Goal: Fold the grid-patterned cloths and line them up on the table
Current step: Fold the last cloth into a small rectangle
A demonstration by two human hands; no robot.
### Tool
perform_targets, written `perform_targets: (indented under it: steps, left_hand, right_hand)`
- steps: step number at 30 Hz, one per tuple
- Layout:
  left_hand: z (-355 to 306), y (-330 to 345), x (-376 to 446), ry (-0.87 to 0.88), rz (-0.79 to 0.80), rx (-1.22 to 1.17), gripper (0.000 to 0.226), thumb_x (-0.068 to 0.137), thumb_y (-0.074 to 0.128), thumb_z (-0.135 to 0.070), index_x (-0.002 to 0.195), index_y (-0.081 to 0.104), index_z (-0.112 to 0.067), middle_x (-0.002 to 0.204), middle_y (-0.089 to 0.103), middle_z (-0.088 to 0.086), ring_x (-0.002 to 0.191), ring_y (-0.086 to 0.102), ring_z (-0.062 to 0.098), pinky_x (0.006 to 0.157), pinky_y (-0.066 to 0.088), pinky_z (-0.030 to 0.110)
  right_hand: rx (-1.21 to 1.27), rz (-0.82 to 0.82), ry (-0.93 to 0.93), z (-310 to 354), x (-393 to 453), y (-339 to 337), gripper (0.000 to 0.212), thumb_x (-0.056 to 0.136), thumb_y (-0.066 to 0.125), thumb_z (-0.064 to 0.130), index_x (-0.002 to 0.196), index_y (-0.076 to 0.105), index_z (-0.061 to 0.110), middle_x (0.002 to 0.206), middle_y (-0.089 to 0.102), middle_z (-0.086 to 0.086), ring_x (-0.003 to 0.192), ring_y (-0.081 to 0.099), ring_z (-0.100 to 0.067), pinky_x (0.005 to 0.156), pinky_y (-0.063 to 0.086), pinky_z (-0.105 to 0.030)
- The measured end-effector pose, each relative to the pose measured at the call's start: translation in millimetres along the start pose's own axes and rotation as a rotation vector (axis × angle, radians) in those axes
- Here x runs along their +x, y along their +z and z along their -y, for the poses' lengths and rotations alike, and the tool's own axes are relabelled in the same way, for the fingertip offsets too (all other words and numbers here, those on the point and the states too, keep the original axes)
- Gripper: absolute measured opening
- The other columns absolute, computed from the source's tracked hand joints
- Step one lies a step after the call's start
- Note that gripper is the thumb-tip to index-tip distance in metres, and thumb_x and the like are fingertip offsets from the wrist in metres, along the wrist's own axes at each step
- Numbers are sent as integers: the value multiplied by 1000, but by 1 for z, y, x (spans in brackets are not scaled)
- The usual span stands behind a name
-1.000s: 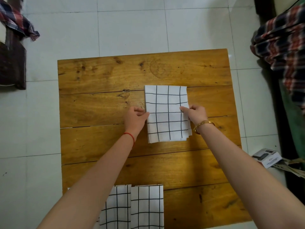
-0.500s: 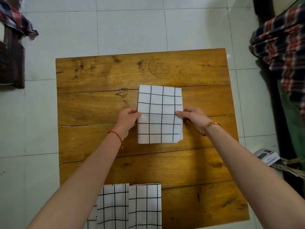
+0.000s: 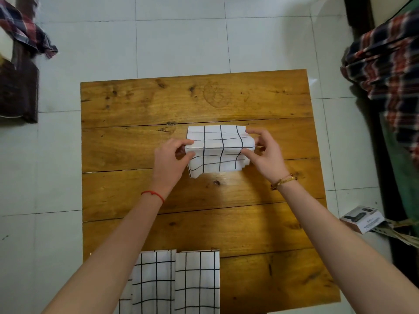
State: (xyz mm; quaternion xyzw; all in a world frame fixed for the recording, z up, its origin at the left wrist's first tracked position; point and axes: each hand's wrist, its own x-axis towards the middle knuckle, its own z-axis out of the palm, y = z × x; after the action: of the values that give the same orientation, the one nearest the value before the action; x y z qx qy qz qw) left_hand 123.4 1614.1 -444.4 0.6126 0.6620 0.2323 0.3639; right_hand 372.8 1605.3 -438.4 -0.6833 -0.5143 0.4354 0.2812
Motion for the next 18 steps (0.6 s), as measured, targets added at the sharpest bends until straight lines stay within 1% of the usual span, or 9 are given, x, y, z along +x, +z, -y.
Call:
perform_targets:
  steps: [1, 3, 6, 8, 11, 13, 14, 16, 18]
  left_hand:
    - [-3, -2, 0, 29, -9, 35, 22, 81, 75, -22, 103, 71, -21, 86, 60, -7, 78, 56, 8, 84, 53, 40]
    - [-10, -8, 0, 58, -7, 62, 15, 82, 73, -22, 96, 72, -19, 88, 57, -4, 79, 53, 8, 78, 52, 30]
    - [-19, -17, -2, 59, 14, 58, 11, 84, 71, -30, 87, 64, -23, 90, 54, -6, 81, 50, 5, 72, 43, 15]
    - [-20, -20, -3, -54, 70, -74, 21, 85, 69, -36, 81, 62, -16, 85, 59, -3, 75, 53, 6, 68, 44, 16]
    - [-18, -17, 0, -240, 141, -300, 31, 87, 68, -36, 88, 62, -6, 72, 61, 10, 63, 53, 10, 69, 50, 24]
    - [-13, -9, 2, -298, 140, -306, 29, 88, 67, -33, 95, 62, -5, 61, 56, 1, 52, 49, 3, 73, 46, 19]
    - [-11, -5, 2, -321, 140, -302, 28, 88, 67, -31, 101, 61, -7, 61, 58, -6, 53, 50, -1, 72, 44, 16]
    - [-6, 4, 0, -364, 163, -302, 31, 88, 68, -26, 114, 59, -11, 76, 67, -7, 70, 60, -1, 64, 42, 10]
    - [1, 14, -3, -380, 178, -280, 41, 87, 69, -22, 124, 53, -13, 102, 67, -2, 85, 61, 4, 64, 44, 9]
  right_hand:
    - [-89, -10, -33, 2, 0, -1, 34, 80, 72, 13, 111, 61, 22, 93, 66, -1, 81, 57, -12, 72, 45, -22]
    - [-248, -37, -92, 6, -1, -3, 18, 82, 71, 22, 100, 67, 22, 94, 62, 4, 86, 52, -16, 73, 41, -28]
    - [-239, -79, -106, 11, -2, -9, 11, 85, 68, 26, 92, 69, 18, 90, 53, -1, 89, 48, -15, 74, 36, -26]
    - [-153, -71, -49, 9, -2, -13, 13, 87, 65, 29, 88, 66, 16, 92, 54, -7, 87, 49, -16, 74, 40, -27]
    - [-37, 2, 66, 6, 1, -13, 33, 92, 59, 32, 72, 55, 6, 70, 47, -8, 64, 41, -15, 60, 34, -30]
    - [-33, 13, 141, 4, 3, -8, 36, 93, 56, 33, 67, 47, 10, 62, 38, -4, 56, 32, -11, 53, 26, -28]
    - [-58, 8, 176, 1, 4, -4, 35, 94, 55, 33, 68, 46, 12, 60, 37, -2, 54, 31, -10, 51, 25, -27]
    - [-96, -3, 246, -6, 7, 4, 30, 94, 54, 32, 73, 47, 12, 59, 39, 3, 52, 33, -9, 50, 28, -25]
    - [-104, -21, 306, -12, 10, 13, 20, 94, 55, 30, 88, 53, 11, 64, 46, 6, 56, 40, -7, 53, 33, -24]
